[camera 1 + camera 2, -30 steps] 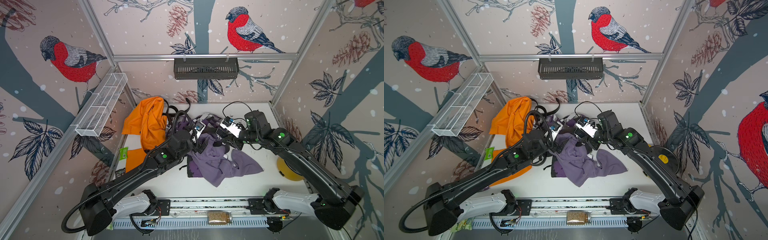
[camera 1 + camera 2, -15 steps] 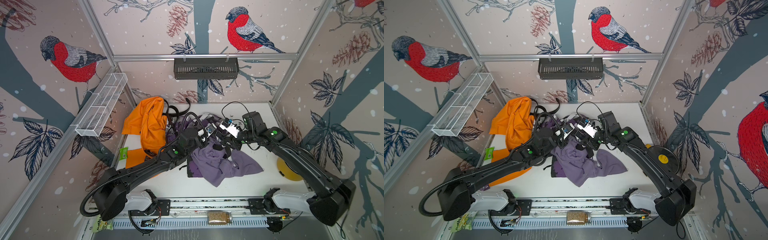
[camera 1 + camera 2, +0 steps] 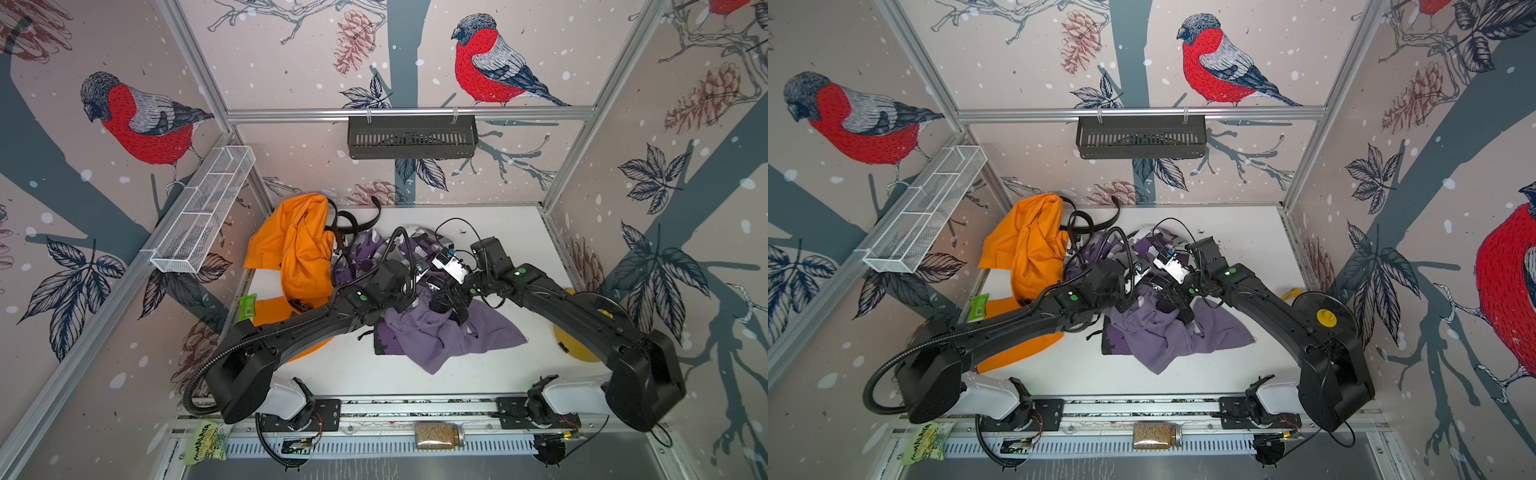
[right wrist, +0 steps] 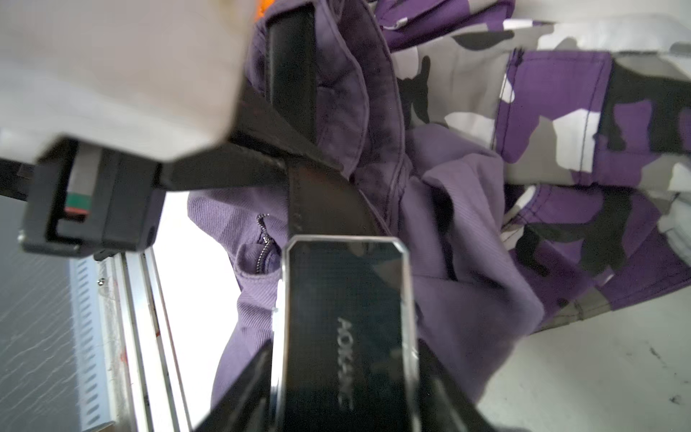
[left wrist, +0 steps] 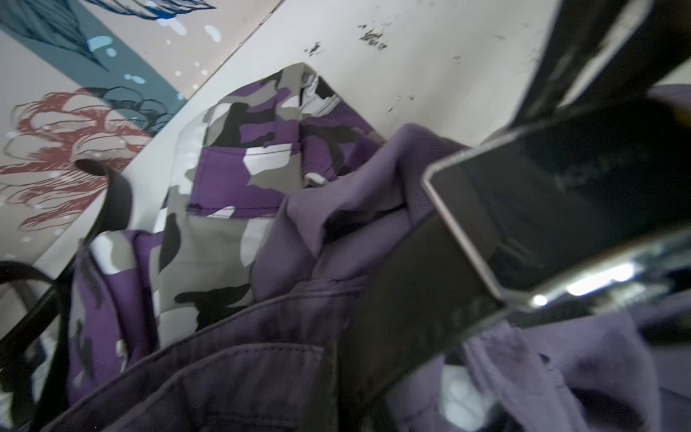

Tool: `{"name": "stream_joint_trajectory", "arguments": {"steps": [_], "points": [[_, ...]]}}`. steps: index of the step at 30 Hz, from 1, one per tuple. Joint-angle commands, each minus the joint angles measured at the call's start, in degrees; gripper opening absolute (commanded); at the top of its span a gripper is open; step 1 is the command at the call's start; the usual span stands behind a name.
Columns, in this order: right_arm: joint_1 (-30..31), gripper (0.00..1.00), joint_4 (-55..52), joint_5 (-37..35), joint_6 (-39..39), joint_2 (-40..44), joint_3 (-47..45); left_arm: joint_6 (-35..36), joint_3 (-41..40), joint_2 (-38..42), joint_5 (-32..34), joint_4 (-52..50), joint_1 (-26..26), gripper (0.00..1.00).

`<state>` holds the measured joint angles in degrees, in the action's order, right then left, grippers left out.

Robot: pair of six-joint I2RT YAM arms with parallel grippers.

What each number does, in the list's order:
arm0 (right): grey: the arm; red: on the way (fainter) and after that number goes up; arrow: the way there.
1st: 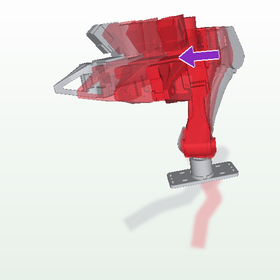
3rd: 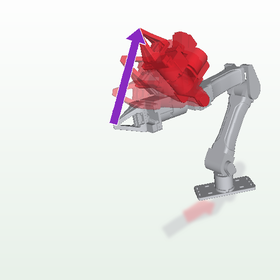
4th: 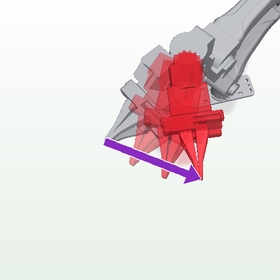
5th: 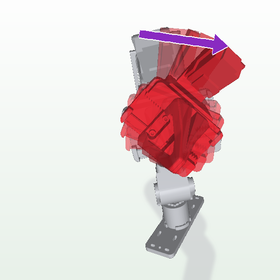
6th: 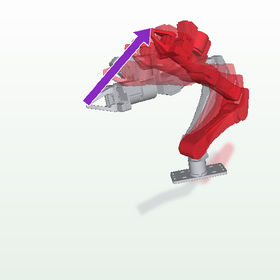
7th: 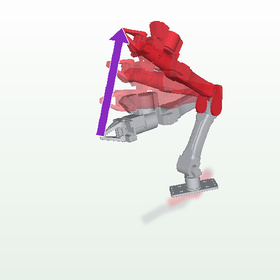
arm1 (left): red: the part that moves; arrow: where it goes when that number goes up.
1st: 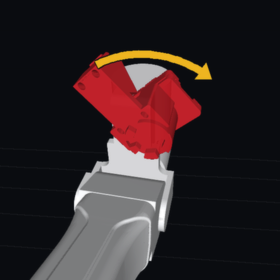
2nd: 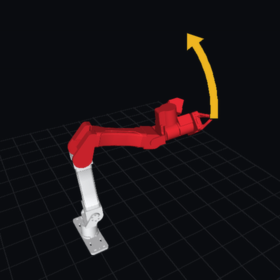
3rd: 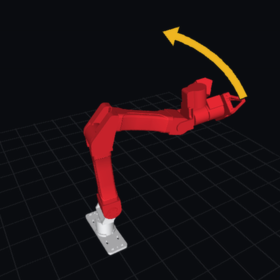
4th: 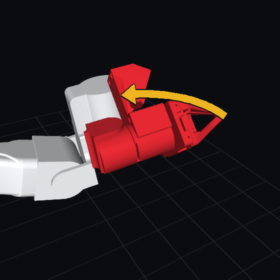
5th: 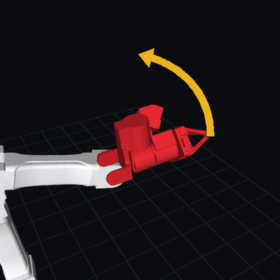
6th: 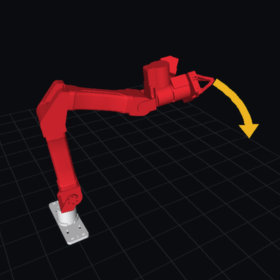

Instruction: Remove the belt from the trousers

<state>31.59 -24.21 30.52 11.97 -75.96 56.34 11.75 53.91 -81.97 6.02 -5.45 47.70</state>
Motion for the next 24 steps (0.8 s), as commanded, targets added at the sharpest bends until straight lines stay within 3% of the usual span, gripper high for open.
{"name": "stream_joint_trajectory", "arguments": {"steps": [1, 4, 7, 11, 16, 21, 24], "points": [[2.25, 0.75, 8.36, -5.90, 0.11, 3.10, -1.77, -1.90, 1.20, -0.44, -1.50, -3.31, 0.02, 0.00], [5.84, 0.89, 9.96, -11.28, 0.26, 5.36, -2.73, -2.51, 1.87, -0.31, -2.74, -3.76, 0.02, 0.00], [7.25, 0.96, 10.17, -14.15, -0.53, 6.19, -2.64, -3.02, 1.44, 0.77, -3.47, -3.23, 0.02, 0.00], [6.77, 0.98, 10.94, -13.70, -0.33, 6.13, -2.99, -3.10, 0.04, 3.71, -3.16, -1.87, 0.03, 0.00], [3.56, 0.98, 4.64, -2.96, 3.80, 2.02, 2.78, -1.07, -1.85, 7.90, -2.70, -0.50, 0.11, 0.00], [4.38, 0.96, 0.16, -1.81, 7.02, -0.63, 6.41, 1.44, -3.19, 10.08, -3.01, 1.71, 0.15, 0.00], [6.71, 0.95, -1.85, -5.64, 8.55, -1.85, 7.62, 1.63, -3.22, 9.87, -3.03, 2.08, 0.11, 0.00]]}}
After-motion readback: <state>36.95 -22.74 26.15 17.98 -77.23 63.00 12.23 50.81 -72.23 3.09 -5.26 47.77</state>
